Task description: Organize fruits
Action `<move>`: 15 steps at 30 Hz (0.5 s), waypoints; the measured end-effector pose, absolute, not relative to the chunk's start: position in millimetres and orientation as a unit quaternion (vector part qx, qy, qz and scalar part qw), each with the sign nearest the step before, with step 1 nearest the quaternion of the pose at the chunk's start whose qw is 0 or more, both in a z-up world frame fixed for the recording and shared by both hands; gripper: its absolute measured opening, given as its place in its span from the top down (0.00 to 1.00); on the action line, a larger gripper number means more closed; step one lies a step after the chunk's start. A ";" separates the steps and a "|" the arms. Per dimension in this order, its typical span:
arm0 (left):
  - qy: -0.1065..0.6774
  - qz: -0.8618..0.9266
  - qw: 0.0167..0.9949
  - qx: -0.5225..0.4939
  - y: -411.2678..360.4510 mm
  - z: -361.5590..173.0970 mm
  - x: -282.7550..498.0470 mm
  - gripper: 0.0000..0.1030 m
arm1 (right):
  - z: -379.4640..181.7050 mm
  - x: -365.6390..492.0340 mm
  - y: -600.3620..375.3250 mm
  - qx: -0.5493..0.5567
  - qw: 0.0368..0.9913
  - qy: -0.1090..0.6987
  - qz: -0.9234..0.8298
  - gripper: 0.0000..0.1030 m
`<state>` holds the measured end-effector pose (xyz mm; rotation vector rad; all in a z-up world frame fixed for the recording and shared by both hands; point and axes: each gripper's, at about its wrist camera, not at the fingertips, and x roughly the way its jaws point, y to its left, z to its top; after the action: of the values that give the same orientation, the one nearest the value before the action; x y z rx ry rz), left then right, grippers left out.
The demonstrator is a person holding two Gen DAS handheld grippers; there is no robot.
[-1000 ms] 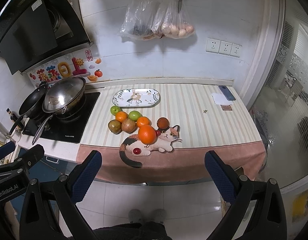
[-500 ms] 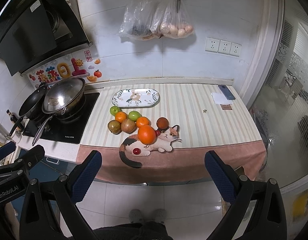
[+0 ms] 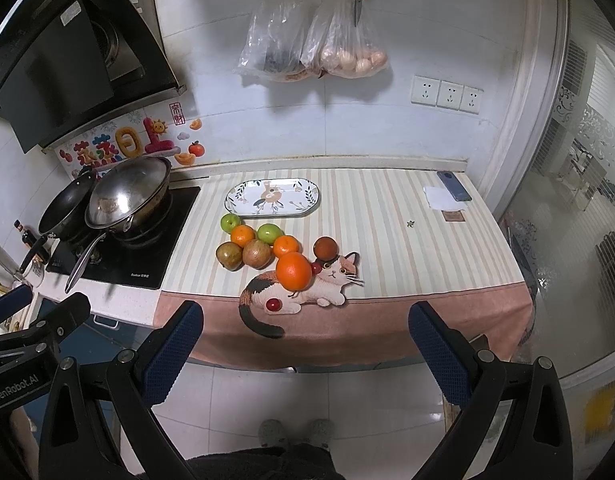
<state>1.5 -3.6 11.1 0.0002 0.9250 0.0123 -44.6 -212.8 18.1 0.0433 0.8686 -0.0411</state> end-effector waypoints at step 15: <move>0.444 0.000 0.896 -0.002 -4.6 9.6 0.0 0.00 | 17.1 -44.5 -214.6 0.022 0.908 0.419 -0.021 0.00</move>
<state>0.0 -4.6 9.6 -0.0047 0.9196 -0.0006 -44.5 -214.6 17.1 0.0462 0.8641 -0.0432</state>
